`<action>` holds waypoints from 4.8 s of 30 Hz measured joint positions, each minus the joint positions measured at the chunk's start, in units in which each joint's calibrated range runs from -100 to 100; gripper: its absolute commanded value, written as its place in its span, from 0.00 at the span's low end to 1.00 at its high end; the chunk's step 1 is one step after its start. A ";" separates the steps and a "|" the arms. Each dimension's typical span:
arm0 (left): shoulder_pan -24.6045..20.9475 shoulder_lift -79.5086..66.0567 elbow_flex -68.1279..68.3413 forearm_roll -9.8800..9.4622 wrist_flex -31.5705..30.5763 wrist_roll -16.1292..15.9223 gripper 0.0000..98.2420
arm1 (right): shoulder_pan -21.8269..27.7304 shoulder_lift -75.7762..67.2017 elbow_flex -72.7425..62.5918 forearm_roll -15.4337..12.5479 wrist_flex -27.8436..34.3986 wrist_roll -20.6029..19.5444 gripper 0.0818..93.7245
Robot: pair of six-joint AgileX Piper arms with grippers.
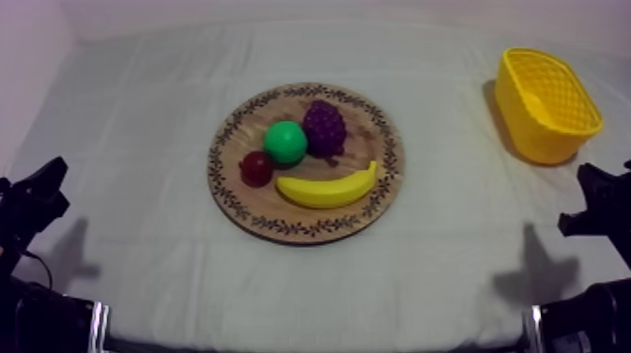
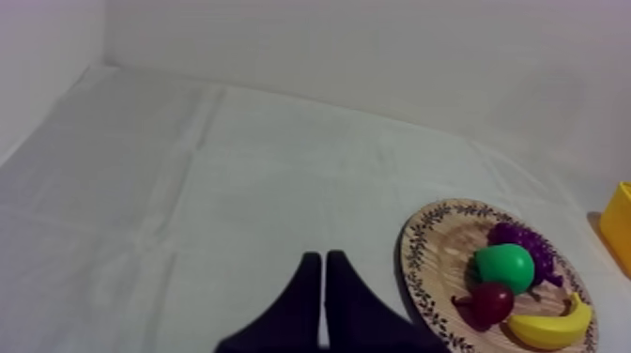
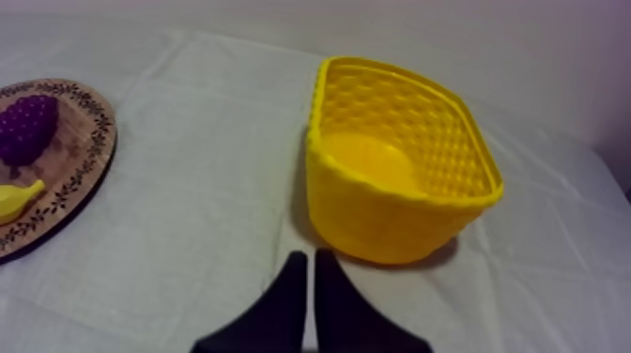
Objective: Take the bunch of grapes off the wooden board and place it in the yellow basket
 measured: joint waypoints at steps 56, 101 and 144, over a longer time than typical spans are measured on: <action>0.00 0.00 0.00 0.00 0.00 0.00 0.00 | -10.93 26.78 -27.36 5.63 5.16 -8.23 0.00; 0.00 0.00 0.00 0.00 0.00 0.03 0.00 | -38.00 94.70 -101.98 21.15 52.71 -33.68 0.00; 0.00 0.00 0.00 0.00 0.00 0.03 0.00 | -34.61 128.83 -130.52 13.82 63.87 -33.97 0.59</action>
